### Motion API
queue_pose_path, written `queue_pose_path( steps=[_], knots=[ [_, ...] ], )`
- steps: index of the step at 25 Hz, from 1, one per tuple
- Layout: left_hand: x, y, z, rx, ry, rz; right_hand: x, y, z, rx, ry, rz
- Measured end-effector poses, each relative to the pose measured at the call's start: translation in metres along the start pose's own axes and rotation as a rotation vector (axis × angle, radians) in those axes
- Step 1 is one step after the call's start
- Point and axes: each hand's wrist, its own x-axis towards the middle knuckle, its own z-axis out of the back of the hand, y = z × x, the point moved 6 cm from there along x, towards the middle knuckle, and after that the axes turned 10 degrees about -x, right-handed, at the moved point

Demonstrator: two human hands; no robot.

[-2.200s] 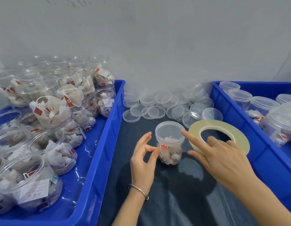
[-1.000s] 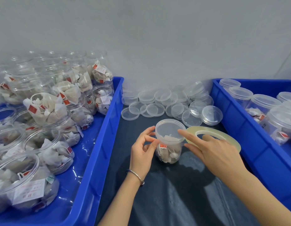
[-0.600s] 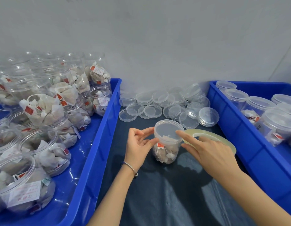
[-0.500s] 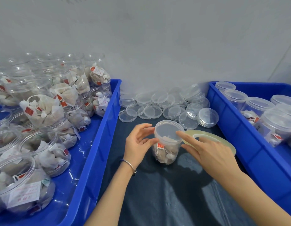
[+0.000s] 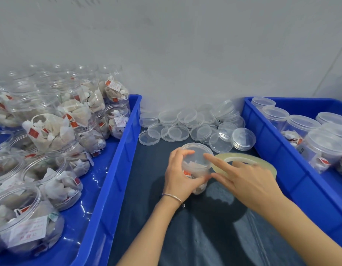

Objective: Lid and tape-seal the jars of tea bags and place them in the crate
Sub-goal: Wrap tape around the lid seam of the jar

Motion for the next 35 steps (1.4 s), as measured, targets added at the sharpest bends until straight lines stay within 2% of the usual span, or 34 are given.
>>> queue_pose_path(
  steps=[2, 6, 11, 14, 17, 19, 26, 35],
  knots=[
    [0.006, 0.005, 0.004, -0.028, 0.044, 0.020, -0.002, -0.016, 0.008, -0.013, 0.016, -0.035],
    [0.010, 0.007, 0.011, -0.089, 0.100, 0.066, -0.009, -0.038, 0.012, 0.001, 0.224, -0.022],
    [0.011, 0.010, 0.013, -0.133, 0.106, 0.088, -0.025, -0.070, 0.010, -0.097, 0.296, -0.107],
    [0.011, 0.011, 0.013, -0.136, 0.118, 0.082, -0.021, -0.086, 0.002, -0.043, 0.273, -0.196],
    [0.011, 0.011, 0.015, -0.119, 0.120, 0.080, -0.001, -0.092, -0.007, 0.043, 0.165, -0.274],
    [0.012, 0.012, 0.016, -0.125, 0.125, 0.088, 0.016, -0.093, -0.023, 0.066, 0.170, -0.305],
    [0.012, 0.016, 0.016, -0.168, 0.152, 0.128, 0.068, -0.071, -0.056, 0.166, 0.275, -0.236],
    [0.010, 0.016, 0.017, -0.222, 0.228, 0.167, 0.096, -0.042, -0.047, 0.232, 0.213, -0.172]
  ],
)
